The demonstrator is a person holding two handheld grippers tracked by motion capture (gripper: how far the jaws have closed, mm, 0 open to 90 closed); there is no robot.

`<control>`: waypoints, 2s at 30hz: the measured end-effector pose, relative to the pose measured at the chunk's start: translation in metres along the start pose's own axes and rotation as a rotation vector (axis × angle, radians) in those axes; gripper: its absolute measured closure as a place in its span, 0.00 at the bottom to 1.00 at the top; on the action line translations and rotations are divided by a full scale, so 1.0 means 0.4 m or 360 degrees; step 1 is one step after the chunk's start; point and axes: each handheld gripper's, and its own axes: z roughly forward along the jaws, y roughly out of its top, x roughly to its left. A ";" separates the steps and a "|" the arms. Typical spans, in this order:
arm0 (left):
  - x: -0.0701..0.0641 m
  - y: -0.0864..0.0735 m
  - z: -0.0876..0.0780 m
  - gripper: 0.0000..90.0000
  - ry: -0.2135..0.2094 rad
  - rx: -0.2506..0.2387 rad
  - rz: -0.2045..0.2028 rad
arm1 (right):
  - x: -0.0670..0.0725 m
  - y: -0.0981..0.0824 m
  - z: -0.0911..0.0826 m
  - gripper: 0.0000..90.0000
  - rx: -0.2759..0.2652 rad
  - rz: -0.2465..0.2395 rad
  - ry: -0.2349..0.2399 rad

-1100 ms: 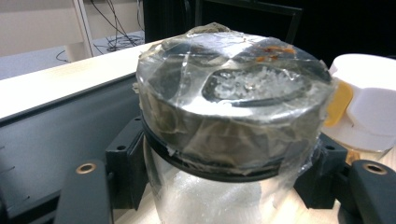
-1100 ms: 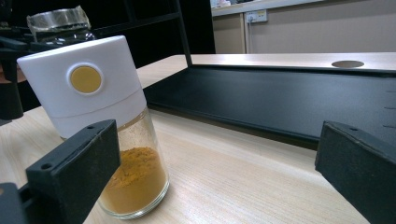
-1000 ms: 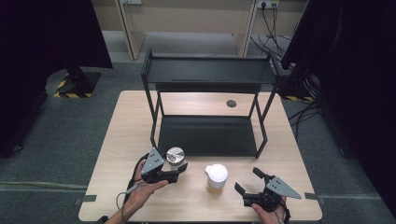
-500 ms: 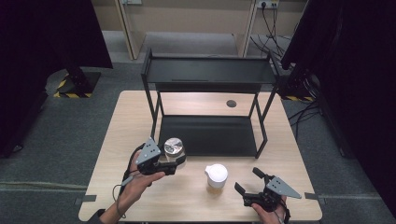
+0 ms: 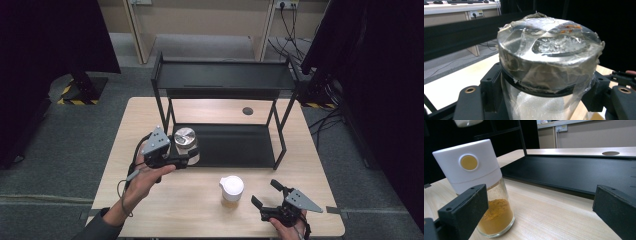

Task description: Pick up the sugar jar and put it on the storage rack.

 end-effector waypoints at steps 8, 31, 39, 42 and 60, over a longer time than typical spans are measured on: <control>0.011 0.054 0.000 0.35 -0.0012 -0.0001 0.0013 | 0.000 0.001 0.001 0.00 0.0008 0.0007 0.0001; 0.032 0.249 -0.003 0.35 -0.0029 0.0042 0.0040 | 0.000 0.000 0.002 0.00 0.0012 0.0013 0.0007; 0.032 0.331 -0.001 0.35 0.0009 0.0061 0.0055 | -0.001 0.000 0.002 0.00 0.0010 0.0017 0.0006; 0.034 0.355 0.001 0.35 0.0017 0.0061 0.0044 | -0.001 0.000 0.002 0.00 0.0011 0.0017 0.0008; 0.054 0.460 0.044 0.35 0.0187 0.0065 0.0005 | -0.003 -0.002 0.002 0.00 0.0006 0.0023 0.0010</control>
